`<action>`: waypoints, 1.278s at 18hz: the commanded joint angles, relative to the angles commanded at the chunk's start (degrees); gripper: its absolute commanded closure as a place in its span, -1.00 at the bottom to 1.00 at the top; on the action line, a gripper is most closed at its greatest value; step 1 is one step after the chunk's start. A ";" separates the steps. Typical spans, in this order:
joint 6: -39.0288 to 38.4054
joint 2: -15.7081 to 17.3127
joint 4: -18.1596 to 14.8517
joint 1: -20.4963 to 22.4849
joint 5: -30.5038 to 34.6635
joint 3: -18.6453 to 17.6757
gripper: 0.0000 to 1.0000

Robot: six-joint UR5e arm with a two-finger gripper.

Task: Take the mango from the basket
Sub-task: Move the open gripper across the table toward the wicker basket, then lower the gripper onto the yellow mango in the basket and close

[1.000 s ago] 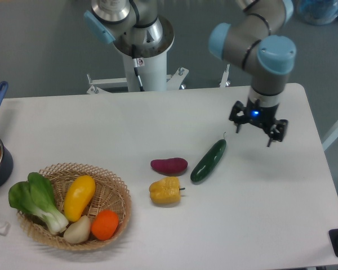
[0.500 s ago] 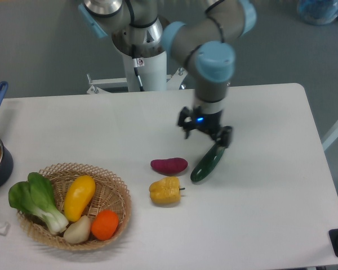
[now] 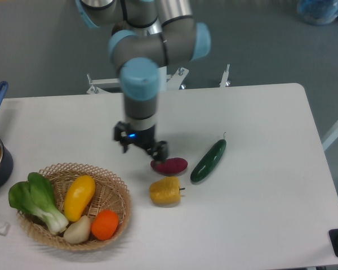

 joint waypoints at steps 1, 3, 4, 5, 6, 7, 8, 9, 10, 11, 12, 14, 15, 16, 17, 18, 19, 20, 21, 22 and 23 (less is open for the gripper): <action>-2.73 -1.14 0.18 -1.41 0.00 0.97 -1.00; -7.13 -2.99 0.18 -3.69 0.00 2.73 -1.00; -9.06 -3.87 0.18 -4.75 0.00 3.61 -1.00; -11.43 -5.10 0.18 -5.80 0.00 4.83 -1.00; -13.02 -6.15 0.18 -6.51 0.09 5.89 -1.00; -14.08 -7.12 0.18 -6.78 0.09 6.77 -1.00; -14.35 -7.91 0.18 -7.48 0.09 7.13 -1.00; -14.44 -8.53 0.18 -7.92 0.17 7.22 -1.00; -14.53 -8.88 0.18 -8.01 0.18 7.22 -1.00; -14.70 -9.24 0.18 -8.01 0.26 7.13 -1.00; -14.88 -9.59 0.18 -8.01 0.35 7.05 -1.00; -14.88 -10.12 0.18 -8.10 0.53 6.78 -1.00; -14.88 -10.47 0.18 -8.27 0.61 6.95 -1.00; -14.88 -10.82 0.27 -8.28 0.96 7.13 -1.00; -14.88 -11.08 0.27 -8.28 0.97 7.22 -1.00; -14.88 -11.52 0.18 -8.36 0.97 7.22 -1.00; -14.88 -11.70 0.27 -8.54 0.97 7.22 -1.00; -14.88 -12.05 0.18 -8.97 1.05 7.13 -1.00; -14.88 -12.57 0.18 -9.24 1.23 7.13 -1.00; -14.88 -13.01 0.27 -9.33 1.32 7.22 -1.00; -14.88 -13.80 0.27 -9.42 1.75 7.31 -1.00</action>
